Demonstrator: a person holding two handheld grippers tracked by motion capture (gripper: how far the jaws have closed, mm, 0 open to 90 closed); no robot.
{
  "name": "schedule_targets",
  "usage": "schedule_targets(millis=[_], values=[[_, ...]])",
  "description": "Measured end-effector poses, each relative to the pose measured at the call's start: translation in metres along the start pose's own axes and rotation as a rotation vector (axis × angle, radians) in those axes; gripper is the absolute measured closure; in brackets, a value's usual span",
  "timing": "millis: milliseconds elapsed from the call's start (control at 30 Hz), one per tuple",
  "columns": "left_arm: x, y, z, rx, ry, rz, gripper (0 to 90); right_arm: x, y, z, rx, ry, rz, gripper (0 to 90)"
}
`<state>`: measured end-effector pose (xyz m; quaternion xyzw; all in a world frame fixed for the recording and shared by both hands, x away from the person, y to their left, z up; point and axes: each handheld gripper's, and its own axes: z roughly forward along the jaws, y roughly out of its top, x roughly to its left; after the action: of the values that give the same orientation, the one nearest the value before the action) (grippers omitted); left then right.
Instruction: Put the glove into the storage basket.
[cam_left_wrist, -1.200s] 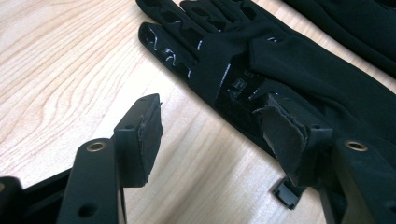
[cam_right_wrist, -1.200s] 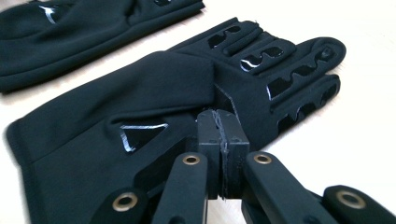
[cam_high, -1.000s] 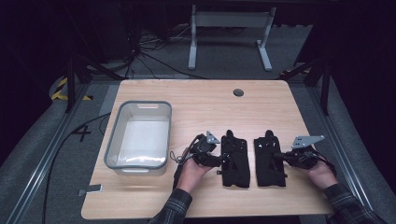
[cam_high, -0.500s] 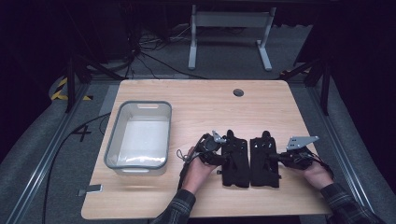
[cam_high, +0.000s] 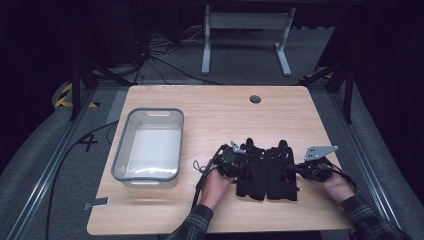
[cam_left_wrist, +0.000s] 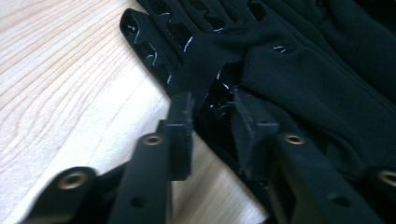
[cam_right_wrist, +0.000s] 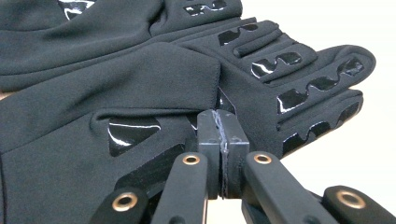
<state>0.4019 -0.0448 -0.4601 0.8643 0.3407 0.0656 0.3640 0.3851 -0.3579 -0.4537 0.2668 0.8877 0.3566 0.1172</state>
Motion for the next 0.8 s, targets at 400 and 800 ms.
schedule_targets(millis=[400,800], values=[[0.008,0.002,-0.011,-0.085,-0.084,-0.129,87.4,-0.001,0.000,-0.003,-0.013,0.007,0.007,89.4],[0.014,0.008,-0.028,-0.197,-0.166,-0.176,87.4,-0.005,-0.008,-0.012,-0.004,-0.006,0.032,89.4]])
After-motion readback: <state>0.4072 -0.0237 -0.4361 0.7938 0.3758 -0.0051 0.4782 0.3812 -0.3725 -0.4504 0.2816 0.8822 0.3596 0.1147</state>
